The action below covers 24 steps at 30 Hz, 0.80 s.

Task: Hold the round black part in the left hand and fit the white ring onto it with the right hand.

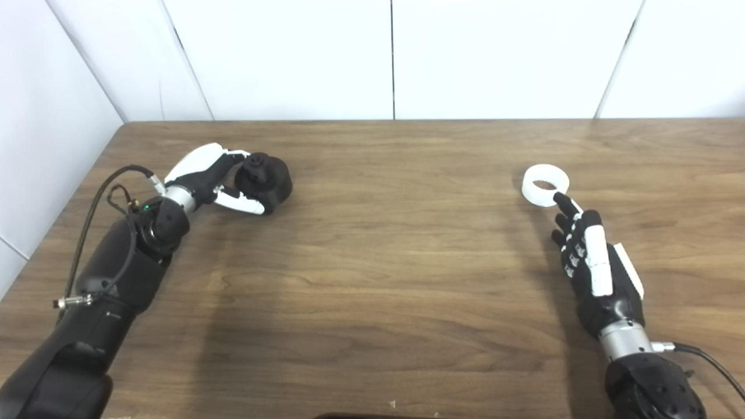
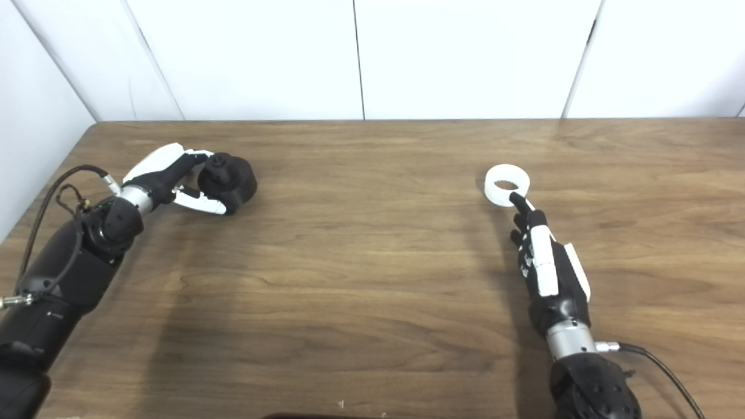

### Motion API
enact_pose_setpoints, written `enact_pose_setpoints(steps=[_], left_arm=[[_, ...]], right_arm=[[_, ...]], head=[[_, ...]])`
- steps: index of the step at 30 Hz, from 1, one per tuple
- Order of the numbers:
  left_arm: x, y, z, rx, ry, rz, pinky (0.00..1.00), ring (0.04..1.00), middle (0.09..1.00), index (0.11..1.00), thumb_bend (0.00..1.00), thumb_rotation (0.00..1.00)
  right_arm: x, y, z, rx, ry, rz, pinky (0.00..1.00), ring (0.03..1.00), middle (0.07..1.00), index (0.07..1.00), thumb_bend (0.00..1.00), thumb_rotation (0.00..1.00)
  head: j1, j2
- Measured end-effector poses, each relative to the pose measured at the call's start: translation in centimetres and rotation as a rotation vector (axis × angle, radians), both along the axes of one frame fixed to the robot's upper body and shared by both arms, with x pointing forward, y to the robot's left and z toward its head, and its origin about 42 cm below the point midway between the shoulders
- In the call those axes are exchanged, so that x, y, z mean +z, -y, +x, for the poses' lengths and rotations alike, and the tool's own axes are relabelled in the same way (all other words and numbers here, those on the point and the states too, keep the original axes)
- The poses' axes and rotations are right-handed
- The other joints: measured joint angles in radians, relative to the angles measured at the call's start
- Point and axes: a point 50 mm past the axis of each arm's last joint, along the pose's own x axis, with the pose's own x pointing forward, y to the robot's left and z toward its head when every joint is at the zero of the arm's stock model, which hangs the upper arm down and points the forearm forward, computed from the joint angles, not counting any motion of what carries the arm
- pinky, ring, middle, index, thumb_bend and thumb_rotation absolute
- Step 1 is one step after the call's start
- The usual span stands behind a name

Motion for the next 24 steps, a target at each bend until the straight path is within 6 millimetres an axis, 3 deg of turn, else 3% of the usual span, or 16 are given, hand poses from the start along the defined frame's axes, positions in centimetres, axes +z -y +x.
enact_pose_setpoints(steps=[10,24], left_arm=[[0.12,0.10,0.04,0.005,0.023,-0.001,0.89,0.976,0.910,0.642,0.82,0.26],[0.02,0.69,-0.03,0.000,0.063,-0.015,0.85,0.949,0.895,0.617,0.82,0.22]], right_arm=[[0.01,0.04,-0.03,-0.001,0.000,0.000,1.00,1.000,0.992,0.933,0.60,1.00],[0.01,0.03,-0.04,-0.001,0.000,-0.001,1.00,1.000,0.993,0.934,0.59,1.00]], head=[[-0.002,0.002],[-0.003,0.005]])
